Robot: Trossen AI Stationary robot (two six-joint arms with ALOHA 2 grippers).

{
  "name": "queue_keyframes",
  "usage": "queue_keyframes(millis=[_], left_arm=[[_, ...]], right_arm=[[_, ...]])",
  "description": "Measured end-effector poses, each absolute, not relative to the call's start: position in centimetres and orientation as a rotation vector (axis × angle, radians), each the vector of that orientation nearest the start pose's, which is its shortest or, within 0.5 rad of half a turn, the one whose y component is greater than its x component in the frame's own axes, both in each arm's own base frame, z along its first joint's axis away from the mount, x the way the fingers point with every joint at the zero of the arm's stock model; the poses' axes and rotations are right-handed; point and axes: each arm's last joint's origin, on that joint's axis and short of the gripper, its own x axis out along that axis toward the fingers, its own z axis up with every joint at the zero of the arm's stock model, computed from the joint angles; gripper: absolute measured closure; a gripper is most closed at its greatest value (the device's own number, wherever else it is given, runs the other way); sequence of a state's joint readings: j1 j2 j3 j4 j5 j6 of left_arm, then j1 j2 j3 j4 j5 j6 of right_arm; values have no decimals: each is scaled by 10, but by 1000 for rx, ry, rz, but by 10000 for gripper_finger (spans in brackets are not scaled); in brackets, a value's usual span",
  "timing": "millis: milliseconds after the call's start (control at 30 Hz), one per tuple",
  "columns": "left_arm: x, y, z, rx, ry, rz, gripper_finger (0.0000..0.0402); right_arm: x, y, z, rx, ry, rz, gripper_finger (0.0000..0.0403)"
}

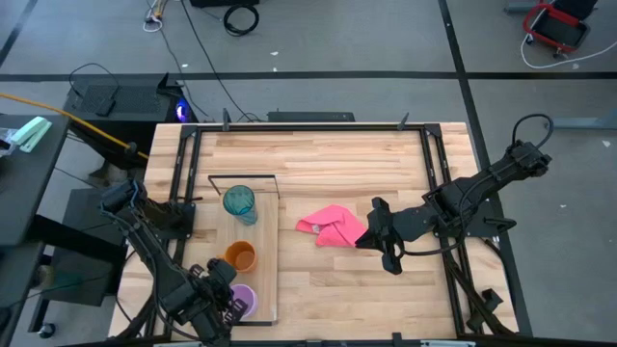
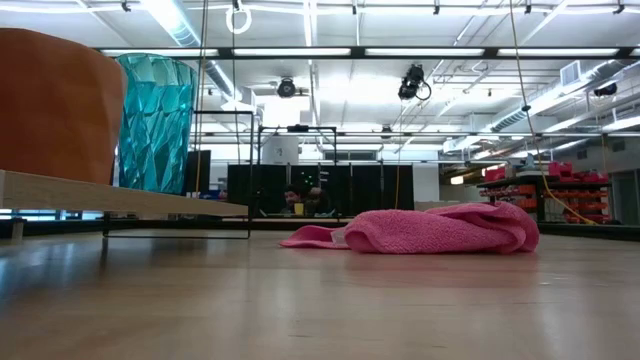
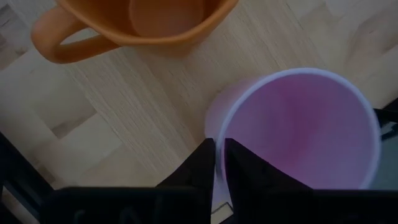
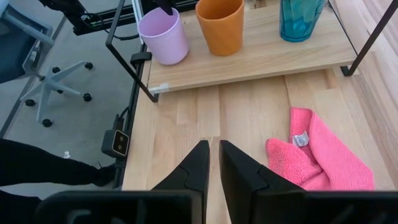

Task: Stack small to large cups/mugs on shelf
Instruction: Put the violet mug on the shelf, then return to Home Position

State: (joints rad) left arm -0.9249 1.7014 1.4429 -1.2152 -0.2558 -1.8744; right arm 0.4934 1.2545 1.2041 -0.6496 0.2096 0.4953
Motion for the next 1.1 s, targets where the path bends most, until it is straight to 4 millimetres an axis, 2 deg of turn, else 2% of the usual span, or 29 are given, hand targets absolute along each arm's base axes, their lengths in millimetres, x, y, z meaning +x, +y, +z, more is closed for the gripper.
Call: queue_keyframes(millis=[367, 567, 833, 1100], left_arm=[[190, -242, 280, -812, 1150, 656, 318], [185, -233, 296, -872, 1087, 638, 307], [176, -213, 324, -892, 889, 576, 313], [167, -190, 352, -695, 610, 481, 318]], right_arm=[[231, 117, 340, 232, 706, 102, 360], [231, 117, 340, 232, 706, 102, 360], [231, 117, 340, 232, 706, 102, 360], [231, 117, 340, 283, 709, 84, 360]])
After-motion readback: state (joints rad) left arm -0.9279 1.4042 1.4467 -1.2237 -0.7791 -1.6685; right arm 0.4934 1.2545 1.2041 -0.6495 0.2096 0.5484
